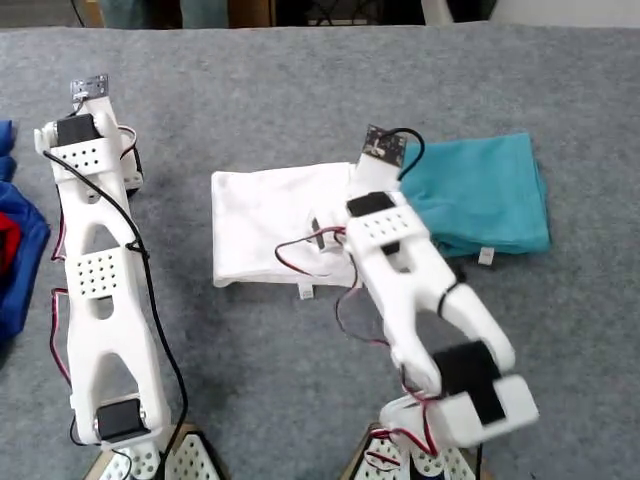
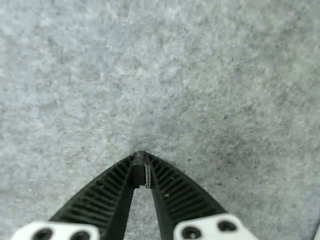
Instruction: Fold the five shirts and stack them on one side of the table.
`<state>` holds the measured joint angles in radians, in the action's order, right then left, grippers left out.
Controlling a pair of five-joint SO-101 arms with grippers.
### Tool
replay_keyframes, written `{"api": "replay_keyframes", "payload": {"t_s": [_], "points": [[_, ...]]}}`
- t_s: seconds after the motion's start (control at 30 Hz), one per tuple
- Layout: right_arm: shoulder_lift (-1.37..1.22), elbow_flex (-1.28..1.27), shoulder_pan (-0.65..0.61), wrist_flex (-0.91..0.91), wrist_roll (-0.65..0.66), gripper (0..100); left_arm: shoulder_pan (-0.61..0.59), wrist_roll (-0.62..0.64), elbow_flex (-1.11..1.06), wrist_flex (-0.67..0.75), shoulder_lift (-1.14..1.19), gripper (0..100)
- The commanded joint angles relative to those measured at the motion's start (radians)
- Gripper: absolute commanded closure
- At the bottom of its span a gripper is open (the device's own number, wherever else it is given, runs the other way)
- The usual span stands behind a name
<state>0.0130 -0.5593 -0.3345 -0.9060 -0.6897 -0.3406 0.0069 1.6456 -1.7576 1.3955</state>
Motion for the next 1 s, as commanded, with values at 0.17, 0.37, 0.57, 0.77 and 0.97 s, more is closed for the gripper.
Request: {"api": "replay_keyframes", "payload": {"t_s": [0.17, 0.37, 0.57, 0.77, 0.97], "points": [[-0.213, 0.127, 0.005, 0.012, -0.046, 75.3, -0.027, 0.012, 0.021, -0.002, 0.002, 97], [-0.363, 0.205, 0.003, 0.003, -0.049, 65.5, -0.027, 0.011, 0.021, -0.002, 0.002, 97], [-0.415, 0.305, 0.0, -0.127, -0.041, 60.7, -0.027, 0.011, 0.021, -0.002, 0.002, 97], [-0.429, 0.348, 0.003, -0.227, -0.038, 74.1, -0.027, 0.009, 0.021, -0.002, 0.003, 97], [-0.427, 0.348, 0.005, -0.236, 0.005, 95.5, -0.027, 0.009, 0.021, -0.002, 0.003, 97]]}}
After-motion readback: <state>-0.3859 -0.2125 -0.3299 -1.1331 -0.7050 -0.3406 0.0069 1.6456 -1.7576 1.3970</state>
